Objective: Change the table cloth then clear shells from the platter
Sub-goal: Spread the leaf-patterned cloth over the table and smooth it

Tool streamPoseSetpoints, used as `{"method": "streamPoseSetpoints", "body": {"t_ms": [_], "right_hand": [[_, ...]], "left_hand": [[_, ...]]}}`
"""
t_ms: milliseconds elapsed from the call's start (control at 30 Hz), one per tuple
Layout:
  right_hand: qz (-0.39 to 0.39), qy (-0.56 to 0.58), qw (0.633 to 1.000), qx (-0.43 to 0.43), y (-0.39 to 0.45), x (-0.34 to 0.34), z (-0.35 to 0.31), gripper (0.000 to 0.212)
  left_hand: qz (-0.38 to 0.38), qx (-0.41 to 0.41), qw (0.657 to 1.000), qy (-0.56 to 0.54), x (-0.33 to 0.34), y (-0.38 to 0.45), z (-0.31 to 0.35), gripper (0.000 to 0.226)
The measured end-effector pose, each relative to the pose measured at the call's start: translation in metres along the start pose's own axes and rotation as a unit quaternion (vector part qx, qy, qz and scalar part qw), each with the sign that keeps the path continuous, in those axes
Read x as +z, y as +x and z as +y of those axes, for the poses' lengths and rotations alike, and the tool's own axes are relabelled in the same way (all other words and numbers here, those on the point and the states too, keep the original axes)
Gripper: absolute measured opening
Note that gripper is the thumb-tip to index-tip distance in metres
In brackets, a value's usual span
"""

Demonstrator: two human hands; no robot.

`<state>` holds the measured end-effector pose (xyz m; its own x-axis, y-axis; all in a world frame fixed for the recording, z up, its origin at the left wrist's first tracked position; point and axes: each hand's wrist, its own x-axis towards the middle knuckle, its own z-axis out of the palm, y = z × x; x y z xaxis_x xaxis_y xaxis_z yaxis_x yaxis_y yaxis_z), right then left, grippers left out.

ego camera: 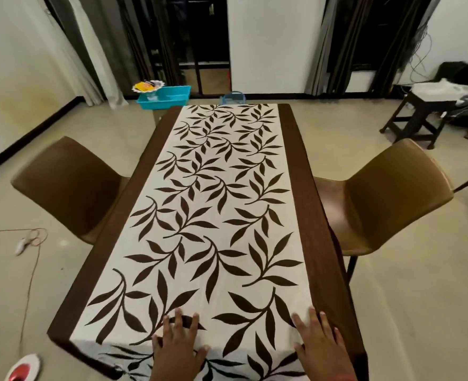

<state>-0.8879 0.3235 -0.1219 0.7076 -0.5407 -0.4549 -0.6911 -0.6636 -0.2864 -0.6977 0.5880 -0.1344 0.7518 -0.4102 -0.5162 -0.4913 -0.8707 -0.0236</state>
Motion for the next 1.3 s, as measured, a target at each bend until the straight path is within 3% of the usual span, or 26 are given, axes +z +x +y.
{"method": "streamPoseSetpoints", "body": {"t_ms": [300,667,833,1100,1300], "right_hand": [[-0.012,0.005,1.000,-0.002,-0.005,-0.010,0.003,0.066],[0.032,-0.079,0.996,0.016,-0.016,0.007,-0.012,0.065],[0.034,-0.107,0.994,0.009,-0.012,0.023,-0.063,0.067],[-0.008,-0.122,0.992,0.001,0.002,0.060,-0.206,0.066],[-0.028,-0.129,0.991,-0.007,0.003,0.076,-0.265,0.067]], "left_hand": [[-0.013,0.026,0.998,-0.048,0.002,-0.012,0.005,0.082],[0.043,0.029,0.997,-0.056,-0.001,-0.025,-0.017,0.068],[0.061,0.034,0.996,-0.056,-0.003,-0.007,-0.075,0.068],[0.072,0.053,0.995,-0.040,-0.012,0.024,-0.202,0.066],[0.068,0.067,0.994,-0.050,-0.008,0.040,-0.247,0.066]]}}
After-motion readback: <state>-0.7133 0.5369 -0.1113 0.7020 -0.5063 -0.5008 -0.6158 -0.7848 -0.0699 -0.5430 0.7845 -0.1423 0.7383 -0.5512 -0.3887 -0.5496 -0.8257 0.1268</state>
